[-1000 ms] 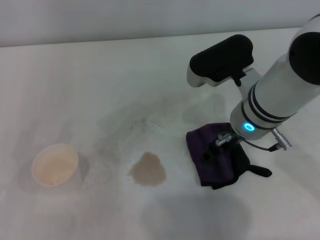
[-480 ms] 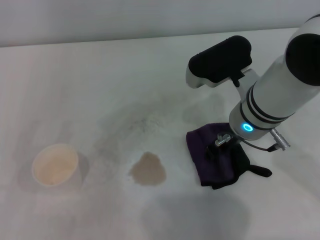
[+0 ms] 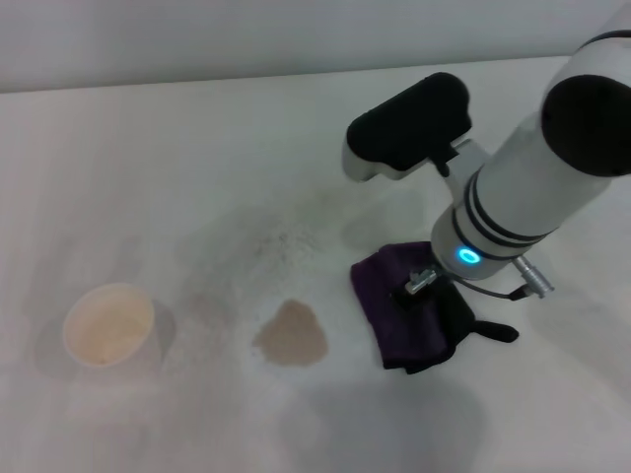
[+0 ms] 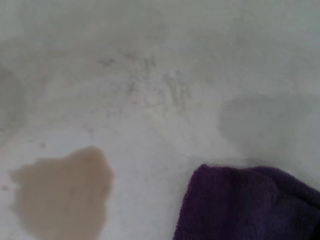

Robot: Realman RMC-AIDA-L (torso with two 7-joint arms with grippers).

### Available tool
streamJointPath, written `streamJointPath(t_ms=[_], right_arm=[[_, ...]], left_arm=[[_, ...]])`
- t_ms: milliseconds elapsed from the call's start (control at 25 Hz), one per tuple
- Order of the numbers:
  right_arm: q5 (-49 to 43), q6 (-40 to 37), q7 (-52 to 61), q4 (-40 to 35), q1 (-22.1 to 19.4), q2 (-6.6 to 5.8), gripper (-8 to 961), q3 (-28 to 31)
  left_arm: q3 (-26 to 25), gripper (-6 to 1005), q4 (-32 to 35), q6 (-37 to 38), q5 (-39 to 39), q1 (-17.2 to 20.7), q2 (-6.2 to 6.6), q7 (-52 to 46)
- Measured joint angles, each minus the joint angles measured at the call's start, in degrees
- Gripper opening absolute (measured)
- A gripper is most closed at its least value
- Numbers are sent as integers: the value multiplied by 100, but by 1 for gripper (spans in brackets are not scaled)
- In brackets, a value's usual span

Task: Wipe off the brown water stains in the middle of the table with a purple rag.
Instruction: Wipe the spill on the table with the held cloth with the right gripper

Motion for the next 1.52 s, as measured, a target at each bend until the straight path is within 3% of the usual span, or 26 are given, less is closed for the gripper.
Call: streamJointPath(t_ms=[80, 200, 320, 360, 680, 880, 1080, 1520], right_arm=[[123, -78, -2, -1, 92, 5, 83, -111], [344, -253, -3, 39, 273, 6, 61, -330], [498, -398, -3, 102, 402, 5, 61, -492], [816, -651, -1, 270, 666, 6, 61, -805], [2067, -1264, -129, 656, 1463, 6, 60, -1704], [2679, -1395, -564, 602, 1573, 5, 59, -1786], [2462, -1368, -495, 819, 1613, 5, 59, -1711], [859, -663, -65, 977, 1428, 7, 58, -868]], left_arm=[[-1, 893, 3, -1, -8, 0, 0, 4], [0, 893, 3, -4, -11, 0, -7, 19], [0, 894, 3, -6, -13, 0, -21, 81], [-1, 894, 3, -7, -14, 0, -25, 105], [-10, 894, 2, -10, -18, 0, -42, 140], [-9, 895, 2, -10, -18, 0, -48, 141], [-11, 894, -29, -10, -18, 0, -52, 144], [-28, 893, 11, -146, -136, 62, -20, 149]])
